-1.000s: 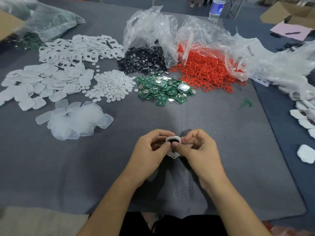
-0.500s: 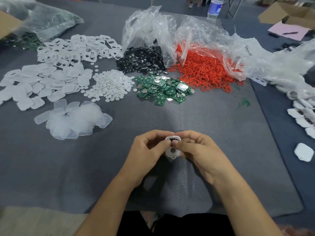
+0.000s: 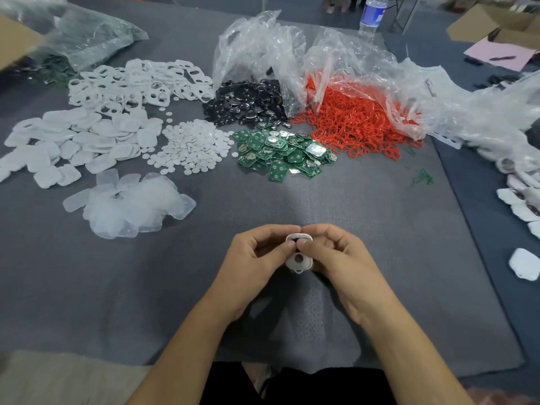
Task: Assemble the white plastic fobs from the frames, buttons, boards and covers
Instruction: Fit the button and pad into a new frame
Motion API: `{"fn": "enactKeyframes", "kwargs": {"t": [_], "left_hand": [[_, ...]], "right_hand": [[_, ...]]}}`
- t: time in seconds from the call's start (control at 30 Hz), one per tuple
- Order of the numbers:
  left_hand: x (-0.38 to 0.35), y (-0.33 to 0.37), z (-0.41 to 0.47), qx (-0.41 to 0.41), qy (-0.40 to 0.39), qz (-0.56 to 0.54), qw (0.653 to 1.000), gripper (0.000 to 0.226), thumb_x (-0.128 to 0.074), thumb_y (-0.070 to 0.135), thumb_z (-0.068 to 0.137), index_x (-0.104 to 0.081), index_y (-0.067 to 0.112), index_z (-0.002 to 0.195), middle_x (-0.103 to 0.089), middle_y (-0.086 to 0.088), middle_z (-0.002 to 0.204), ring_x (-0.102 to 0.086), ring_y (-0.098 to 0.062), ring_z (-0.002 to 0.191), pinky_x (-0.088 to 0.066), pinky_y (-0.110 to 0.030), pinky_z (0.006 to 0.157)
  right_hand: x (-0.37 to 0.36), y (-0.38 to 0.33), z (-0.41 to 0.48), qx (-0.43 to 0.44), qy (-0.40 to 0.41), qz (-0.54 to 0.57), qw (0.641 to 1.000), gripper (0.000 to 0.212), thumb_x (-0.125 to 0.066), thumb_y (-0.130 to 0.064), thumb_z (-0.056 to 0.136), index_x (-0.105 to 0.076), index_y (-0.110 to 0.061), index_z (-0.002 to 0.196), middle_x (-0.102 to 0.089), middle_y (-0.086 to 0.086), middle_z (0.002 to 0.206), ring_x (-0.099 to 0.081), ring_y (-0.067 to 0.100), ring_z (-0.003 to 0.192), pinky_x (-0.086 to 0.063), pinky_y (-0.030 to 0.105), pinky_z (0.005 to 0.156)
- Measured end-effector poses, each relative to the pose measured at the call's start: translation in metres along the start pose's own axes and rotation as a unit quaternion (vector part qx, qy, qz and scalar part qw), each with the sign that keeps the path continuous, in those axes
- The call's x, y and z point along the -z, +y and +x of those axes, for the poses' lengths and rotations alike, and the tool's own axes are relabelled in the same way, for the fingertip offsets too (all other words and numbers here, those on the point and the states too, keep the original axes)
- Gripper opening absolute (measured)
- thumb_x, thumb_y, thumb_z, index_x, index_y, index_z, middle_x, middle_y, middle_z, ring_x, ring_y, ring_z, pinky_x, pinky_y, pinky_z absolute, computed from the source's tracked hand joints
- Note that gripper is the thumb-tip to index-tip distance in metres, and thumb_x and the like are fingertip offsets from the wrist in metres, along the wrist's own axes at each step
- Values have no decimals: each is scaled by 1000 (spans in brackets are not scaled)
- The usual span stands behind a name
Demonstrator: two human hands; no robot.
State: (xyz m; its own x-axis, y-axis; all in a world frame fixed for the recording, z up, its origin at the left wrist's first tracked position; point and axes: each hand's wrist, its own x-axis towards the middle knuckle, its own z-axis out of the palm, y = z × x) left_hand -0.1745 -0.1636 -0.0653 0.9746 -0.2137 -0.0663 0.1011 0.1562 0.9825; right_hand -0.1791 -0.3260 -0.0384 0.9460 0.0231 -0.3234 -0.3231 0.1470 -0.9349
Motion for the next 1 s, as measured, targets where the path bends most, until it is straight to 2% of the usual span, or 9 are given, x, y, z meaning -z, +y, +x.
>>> {"fn": "enactKeyframes", "kwargs": {"t": [0.17,0.43,0.57,0.73,0.9,1.0], "left_hand": [[2,-2,0,-3,-7,-1,1000,25,-67,4,97,-75,15,118,-78,-2,113,-73,-17,110,-56,-24,90],[2,-4,0,-18,-9,-22,1000,26,-68,3,96,-75,12,119,-78,-3,113,-72,-18,111,-55,-22,90],[5,-3,0,-13,-17,-39,999,29,-70,9,93,-73,12,122,-77,-4,117,-71,-19,115,-55,-25,95],[7,-3,1,1,-7,-71,997,30,-74,19,88,-76,18,118,-76,-6,118,-70,-21,115,-56,-28,96],[5,-5,1,-2,8,-71,997,25,-70,7,94,-76,17,116,-77,-6,115,-72,-20,110,-56,-25,91],[1,-6,0,-23,23,-40,999,25,-67,1,96,-74,12,117,-78,-4,111,-73,-16,106,-56,-22,88]], "right_hand": [[2,-5,4,-52,-15,49,997,15,-67,4,87,-70,-1,101,-75,17,92,-73,25,80,-60,29,72],[0,-8,6,-84,-21,89,992,15,-64,6,86,-72,-4,94,-75,14,88,-73,20,77,-59,25,66],[-4,-6,6,-99,-11,140,985,19,-63,7,86,-69,0,104,-75,15,94,-73,19,79,-59,26,66],[-10,1,3,-46,-3,155,987,26,-70,0,80,-68,-2,105,-75,15,95,-73,19,80,-59,25,69],[-18,13,-1,41,44,123,991,17,-68,3,86,-69,-5,102,-74,16,93,-69,21,81,-57,26,71],[-21,16,-2,45,69,136,987,18,-66,5,87,-69,-7,101,-74,17,93,-70,22,82,-57,26,71]]}}
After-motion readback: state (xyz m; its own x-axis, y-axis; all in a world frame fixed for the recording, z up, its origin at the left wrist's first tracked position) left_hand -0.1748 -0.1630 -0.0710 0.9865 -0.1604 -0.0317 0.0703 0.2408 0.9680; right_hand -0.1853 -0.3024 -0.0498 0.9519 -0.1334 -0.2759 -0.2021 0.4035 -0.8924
